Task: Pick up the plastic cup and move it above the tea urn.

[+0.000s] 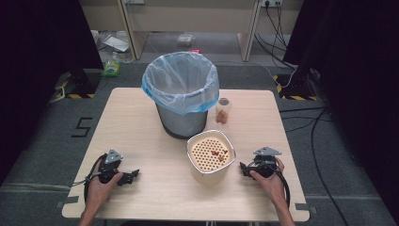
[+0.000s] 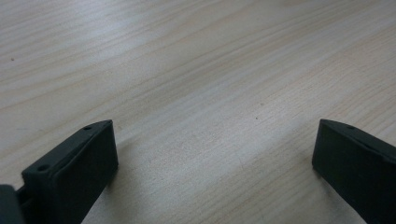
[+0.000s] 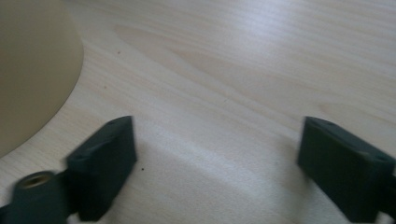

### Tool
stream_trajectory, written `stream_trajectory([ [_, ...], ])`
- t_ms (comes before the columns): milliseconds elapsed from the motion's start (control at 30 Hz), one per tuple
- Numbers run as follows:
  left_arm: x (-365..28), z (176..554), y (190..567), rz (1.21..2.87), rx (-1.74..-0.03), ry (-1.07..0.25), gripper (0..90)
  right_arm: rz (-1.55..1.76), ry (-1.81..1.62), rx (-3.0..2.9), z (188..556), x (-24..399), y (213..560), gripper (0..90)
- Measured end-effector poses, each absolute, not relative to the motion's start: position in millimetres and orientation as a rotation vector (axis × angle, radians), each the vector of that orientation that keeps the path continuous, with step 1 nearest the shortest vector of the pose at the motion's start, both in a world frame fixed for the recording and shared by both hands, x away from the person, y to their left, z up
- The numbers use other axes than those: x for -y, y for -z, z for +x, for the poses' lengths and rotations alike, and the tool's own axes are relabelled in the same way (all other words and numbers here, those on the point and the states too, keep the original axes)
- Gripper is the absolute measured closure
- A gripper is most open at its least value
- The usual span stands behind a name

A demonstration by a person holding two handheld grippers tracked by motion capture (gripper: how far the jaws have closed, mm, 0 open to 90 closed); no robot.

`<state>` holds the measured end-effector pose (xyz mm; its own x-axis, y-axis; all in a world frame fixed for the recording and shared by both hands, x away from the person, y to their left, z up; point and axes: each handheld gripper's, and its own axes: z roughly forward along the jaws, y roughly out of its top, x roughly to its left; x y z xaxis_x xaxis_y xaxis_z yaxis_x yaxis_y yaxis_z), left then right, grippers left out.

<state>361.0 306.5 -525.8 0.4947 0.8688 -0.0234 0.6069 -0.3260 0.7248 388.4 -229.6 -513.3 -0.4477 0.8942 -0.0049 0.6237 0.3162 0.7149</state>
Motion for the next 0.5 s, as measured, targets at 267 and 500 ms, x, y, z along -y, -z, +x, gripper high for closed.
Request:
stream_trajectory([
  [267,-306.5,361.0,525.8,2.055,-1.209,-0.490,0.0,1.354,-0.971,-2.137,394.5,235.1,497.9,16.6],
  [500,-306.6,361.0,525.7,2.056,-1.208,-0.490,0.0,1.345,-1.021,-2.090,422.0,231.6,469.6,21.7],
])
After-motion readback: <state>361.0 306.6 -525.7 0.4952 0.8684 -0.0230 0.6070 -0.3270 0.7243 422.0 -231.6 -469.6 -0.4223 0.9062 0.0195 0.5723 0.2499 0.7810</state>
